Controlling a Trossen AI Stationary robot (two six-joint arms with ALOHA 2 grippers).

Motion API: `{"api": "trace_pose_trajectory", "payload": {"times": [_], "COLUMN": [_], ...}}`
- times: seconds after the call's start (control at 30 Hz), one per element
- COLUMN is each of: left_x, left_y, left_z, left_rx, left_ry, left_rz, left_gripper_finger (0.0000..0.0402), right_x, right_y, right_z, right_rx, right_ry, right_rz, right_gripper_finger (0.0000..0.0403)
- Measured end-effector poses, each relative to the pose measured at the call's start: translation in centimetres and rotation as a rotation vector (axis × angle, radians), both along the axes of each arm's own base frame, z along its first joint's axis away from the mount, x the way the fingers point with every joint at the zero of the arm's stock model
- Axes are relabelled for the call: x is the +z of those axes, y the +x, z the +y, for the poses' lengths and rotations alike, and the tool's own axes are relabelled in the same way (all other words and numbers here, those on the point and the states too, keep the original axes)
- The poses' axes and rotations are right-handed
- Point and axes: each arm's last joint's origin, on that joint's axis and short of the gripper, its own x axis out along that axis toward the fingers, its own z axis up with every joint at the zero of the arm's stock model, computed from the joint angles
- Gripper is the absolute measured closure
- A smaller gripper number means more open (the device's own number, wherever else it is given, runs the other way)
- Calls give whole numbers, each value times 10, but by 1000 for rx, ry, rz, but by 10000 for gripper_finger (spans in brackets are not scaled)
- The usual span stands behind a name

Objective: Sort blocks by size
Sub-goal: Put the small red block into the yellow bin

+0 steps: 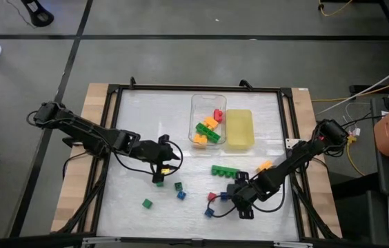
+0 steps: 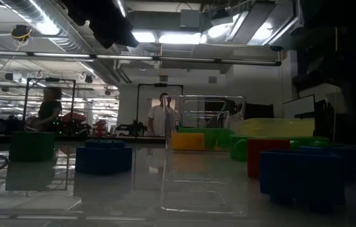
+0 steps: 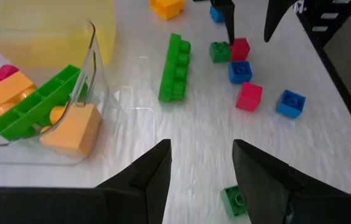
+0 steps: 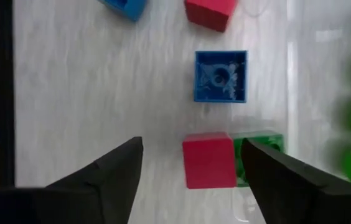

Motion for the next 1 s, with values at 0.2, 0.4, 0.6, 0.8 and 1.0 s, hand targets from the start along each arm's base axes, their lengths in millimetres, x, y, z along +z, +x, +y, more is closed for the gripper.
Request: {"api": "trace_pose_trajectory", "payload": {"times": [0.2, 0.4, 0.6, 0.8, 1.0], "left_x": [-3, -3, -3, -3, -3], "left_y": [-2, -2, -2, -2, -2], "left_z": [1, 0, 0, 0, 0], "left_rx": [14, 13, 14, 14, 14], "left_ry": [-9, -10, -10, -10, -10], "left_rz": [33, 29, 30, 29, 29], "left_gripper_finger": [245, 245, 245, 245, 245], "right_x": [-7, -19, -23, -24, -27], "right_y": [-2, 2, 3, 3, 1], "right_z": [-2, 1, 2, 1, 1], "right_rx": [4, 7, 11, 10, 12], "right_ry": [-51, -68, -83, -89, -86], "right_rz": [31, 56, 65, 71, 96], "right_gripper_finger": [128, 128, 132, 182, 237]}}
